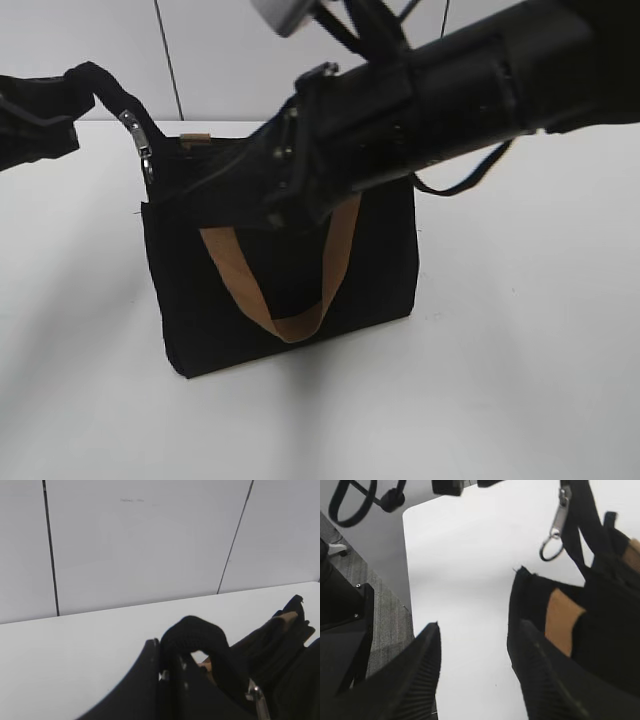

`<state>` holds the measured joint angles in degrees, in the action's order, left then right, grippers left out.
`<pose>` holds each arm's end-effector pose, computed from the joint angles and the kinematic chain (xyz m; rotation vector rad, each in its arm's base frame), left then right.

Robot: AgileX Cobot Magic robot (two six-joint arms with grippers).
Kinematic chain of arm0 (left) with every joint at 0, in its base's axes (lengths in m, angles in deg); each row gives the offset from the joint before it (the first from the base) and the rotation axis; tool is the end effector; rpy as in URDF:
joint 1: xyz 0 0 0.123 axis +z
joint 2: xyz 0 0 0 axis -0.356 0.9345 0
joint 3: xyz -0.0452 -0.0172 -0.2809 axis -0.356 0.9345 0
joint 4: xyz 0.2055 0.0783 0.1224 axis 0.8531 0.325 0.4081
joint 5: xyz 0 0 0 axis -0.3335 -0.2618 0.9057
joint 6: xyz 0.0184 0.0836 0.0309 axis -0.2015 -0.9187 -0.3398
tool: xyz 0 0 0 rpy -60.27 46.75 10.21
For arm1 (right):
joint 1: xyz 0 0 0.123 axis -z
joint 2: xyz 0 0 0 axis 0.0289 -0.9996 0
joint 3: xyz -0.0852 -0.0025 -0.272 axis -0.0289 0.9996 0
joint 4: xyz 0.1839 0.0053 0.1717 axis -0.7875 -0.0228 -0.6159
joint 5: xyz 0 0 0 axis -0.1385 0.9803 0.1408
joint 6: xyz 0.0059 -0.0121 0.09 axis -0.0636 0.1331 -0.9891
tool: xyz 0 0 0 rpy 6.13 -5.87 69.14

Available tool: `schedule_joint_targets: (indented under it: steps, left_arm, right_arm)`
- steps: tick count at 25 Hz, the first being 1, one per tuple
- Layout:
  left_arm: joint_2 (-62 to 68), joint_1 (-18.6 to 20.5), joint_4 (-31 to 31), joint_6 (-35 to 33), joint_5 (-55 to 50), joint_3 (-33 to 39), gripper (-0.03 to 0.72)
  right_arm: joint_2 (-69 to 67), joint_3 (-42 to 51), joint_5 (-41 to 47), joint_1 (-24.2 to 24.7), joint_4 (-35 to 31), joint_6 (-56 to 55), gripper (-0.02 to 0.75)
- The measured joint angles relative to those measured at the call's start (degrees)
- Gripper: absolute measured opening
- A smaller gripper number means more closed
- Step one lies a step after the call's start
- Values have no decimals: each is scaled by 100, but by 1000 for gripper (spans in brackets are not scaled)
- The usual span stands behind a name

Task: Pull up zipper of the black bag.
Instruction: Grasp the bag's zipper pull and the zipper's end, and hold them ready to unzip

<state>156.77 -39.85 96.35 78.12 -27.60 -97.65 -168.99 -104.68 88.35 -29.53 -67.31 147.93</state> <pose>0.2245 -0.0867 0.2573 0.3728 1.7292 -0.3197 0.2477 0.2159 0.2727 -1.1562 1.8616 0.9160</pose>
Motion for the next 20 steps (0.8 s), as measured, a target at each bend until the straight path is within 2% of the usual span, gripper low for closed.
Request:
schedule_joint_targets:
  steps: [6, 14, 20]
  left_arm:
    - [0, 0, 0, 0, 0, 0, 15]
    - [0, 0, 0, 0, 0, 0, 15]
    - [0, 0, 0, 0, 0, 0, 15]
  right_arm:
    - [-945, -964, -6, -433, 0, -44, 381]
    - [-1735, -1660, -160, -479, 0, -365, 381]
    - [-2063, -1840, -293, -479, 6, -466, 381]
